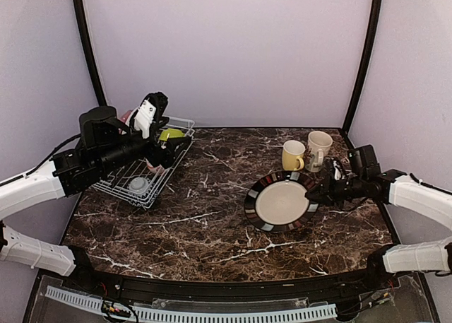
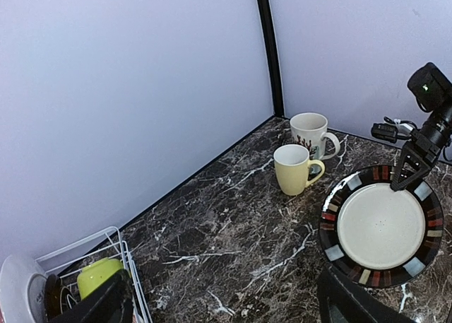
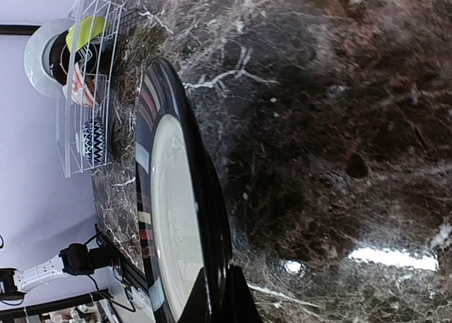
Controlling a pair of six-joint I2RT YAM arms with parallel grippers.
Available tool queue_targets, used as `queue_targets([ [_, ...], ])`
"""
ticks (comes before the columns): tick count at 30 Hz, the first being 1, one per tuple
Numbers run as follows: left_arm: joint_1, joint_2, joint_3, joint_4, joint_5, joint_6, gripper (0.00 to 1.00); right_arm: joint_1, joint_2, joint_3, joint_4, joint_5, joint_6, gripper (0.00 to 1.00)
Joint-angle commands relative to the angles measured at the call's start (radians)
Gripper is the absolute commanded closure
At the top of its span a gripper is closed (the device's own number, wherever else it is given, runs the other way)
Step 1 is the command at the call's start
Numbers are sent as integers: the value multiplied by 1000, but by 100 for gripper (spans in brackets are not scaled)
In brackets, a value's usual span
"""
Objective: Unload the mixed dishes from the dish rack
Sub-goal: Place the plate at the center of the board.
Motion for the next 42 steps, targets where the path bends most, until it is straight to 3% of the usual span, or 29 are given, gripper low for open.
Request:
queue_targets([
  [1,22,-13,-19,29,21,-46,11,-122,-69,-75,161,-240,-7,100],
  [9,41,-12,-22,33,16,-48,11,-384,-15,-215,213,-433,-126,100],
  [18,86,-7,-18,31,28,-70,11,-400,63,-234,235,-359,-174,100],
  [24,121,-12,-19,31,24,-81,11,-400,77,-238,189,-207,-219,99],
  [30,166,-14,-18,33,31,-105,11,-400,117,-212,167,-132,-244,82],
  [34,217,-16,-13,28,33,-135,10,-400,116,-184,97,-39,-257,64],
  [42,436,30,38,-18,121,-258,9,-400,37,-110,-20,35,-255,32],
])
